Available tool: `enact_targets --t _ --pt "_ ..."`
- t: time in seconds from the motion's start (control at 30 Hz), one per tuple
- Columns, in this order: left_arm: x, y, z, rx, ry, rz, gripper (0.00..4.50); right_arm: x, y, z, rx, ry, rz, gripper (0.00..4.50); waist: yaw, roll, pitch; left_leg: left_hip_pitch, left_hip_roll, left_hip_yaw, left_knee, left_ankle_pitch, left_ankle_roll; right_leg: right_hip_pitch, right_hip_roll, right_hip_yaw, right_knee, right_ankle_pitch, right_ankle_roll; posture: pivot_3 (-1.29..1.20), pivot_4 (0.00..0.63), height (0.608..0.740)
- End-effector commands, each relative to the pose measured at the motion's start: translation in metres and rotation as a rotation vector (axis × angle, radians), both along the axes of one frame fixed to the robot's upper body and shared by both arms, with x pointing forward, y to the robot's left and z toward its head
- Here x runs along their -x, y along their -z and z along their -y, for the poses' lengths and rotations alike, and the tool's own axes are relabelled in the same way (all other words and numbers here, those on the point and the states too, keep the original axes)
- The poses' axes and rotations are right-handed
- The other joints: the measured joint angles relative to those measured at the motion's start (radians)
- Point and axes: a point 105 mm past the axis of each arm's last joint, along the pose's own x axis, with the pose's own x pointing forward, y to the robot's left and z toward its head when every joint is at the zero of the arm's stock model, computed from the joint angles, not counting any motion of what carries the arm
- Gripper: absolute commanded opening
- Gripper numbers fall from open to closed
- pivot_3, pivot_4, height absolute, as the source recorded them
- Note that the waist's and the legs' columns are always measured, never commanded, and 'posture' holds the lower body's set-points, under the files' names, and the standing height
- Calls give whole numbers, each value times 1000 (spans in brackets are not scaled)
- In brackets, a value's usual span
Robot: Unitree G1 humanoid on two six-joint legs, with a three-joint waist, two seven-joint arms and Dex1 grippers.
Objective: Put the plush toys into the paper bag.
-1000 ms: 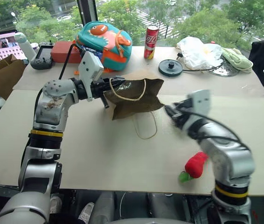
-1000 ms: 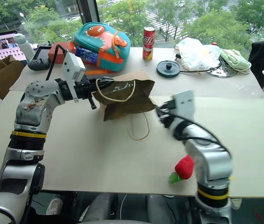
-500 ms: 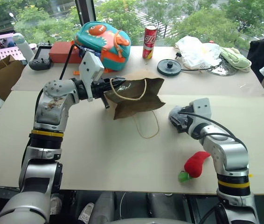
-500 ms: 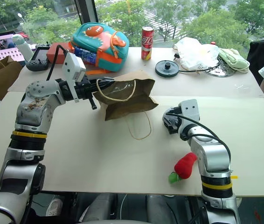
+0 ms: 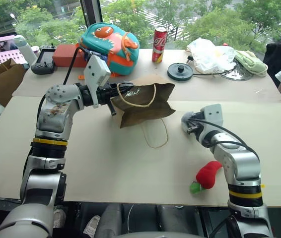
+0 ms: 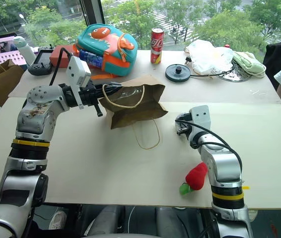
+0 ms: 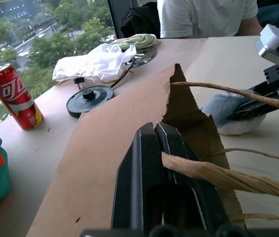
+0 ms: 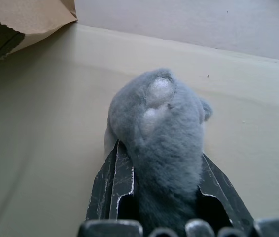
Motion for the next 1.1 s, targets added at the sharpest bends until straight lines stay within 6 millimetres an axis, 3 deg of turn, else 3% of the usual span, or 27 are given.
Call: enact_targets --t 0.03,0.13,0.27,0.43,0.67,0.87,1.03,1.07,1.1 --pt "2 -14 -2 33 12 46 0 12 -47 2 -52 -37 156 1054 0 0 0 0 0 0 0 0 0 0 0 0 0 0 0 0 150 739" --pt "2 -14 -1 37 15 44 0 33 -70 -10 -100 -167 204 1054 1 1 0 -1 0 -1 0 0 0 0 0 0 0 0 0 0 150 739" --pt "2 -14 -1 42 17 39 0 61 -87 -44 -161 -401 202 1054 -2 1 0 0 0 -1 0 0 0 0 0 -1 0 0 0 0 150 739" --pt "2 -15 0 53 21 32 0 66 -88 -76 -181 -501 171 1054 -3 1 0 1 1 -1 0 0 0 0 0 0 0 0 0 0 150 739" --pt "4 -17 2 63 33 26 0 37 -84 -103 -183 -469 157 1054 -1 1 0 0 0 -1 0 0 0 0 0 0 0 0 0 0 150 739" --pt "6 -15 6 63 52 20 0 -6 -78 -123 -187 -378 139 1054 -3 1 0 0 0 -1 0 0 0 -1 0 -1 0 0 0 0 150 739" --pt "7 -13 8 61 61 19 0 -28 -77 -139 -212 -333 123 1054 -2 1 0 0 0 -1 -1 0 0 -1 0 -1 1 0 0 0 150 739" --pt "7 -13 8 61 63 18 0 -32 -77 -141 -221 -320 123 1666 -2 1 0 0 0 -1 -1 0 0 -2 0 -1 1 0 0 0 150 739" --pt "7 -12 9 61 64 18 0 -35 -78 -142 -232 -309 130 1869 -2 1 0 -1 0 -1 -1 0 0 -2 0 -1 1 0 0 0 150 739"
